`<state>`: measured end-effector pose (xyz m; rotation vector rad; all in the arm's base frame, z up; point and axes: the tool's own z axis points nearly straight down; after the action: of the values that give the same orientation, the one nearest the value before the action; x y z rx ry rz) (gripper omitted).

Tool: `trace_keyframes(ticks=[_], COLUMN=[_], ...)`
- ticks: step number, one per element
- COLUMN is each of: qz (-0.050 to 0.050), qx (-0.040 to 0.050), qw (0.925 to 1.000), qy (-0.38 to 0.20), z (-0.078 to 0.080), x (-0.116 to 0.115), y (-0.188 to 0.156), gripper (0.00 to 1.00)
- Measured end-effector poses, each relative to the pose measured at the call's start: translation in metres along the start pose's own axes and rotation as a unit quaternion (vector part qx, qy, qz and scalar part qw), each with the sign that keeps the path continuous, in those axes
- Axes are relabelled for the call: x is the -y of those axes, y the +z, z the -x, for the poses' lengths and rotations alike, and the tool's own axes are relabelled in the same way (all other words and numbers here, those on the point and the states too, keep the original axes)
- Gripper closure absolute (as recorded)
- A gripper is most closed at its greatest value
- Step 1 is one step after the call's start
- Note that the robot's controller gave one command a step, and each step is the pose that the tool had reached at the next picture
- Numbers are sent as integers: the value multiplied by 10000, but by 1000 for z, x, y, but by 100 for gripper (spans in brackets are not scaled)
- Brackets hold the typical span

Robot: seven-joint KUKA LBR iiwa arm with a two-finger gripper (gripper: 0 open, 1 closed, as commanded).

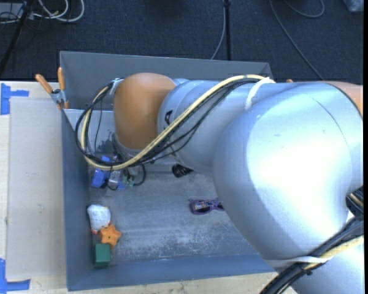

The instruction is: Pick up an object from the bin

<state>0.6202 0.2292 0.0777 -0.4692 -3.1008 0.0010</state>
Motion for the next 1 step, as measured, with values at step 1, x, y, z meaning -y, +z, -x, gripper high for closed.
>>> trace_keyframes(ticks=[1], qz=[10], qx=[11], qw=[10000], qy=[0], z=[1], x=[-1], y=[-8], gripper=[100])
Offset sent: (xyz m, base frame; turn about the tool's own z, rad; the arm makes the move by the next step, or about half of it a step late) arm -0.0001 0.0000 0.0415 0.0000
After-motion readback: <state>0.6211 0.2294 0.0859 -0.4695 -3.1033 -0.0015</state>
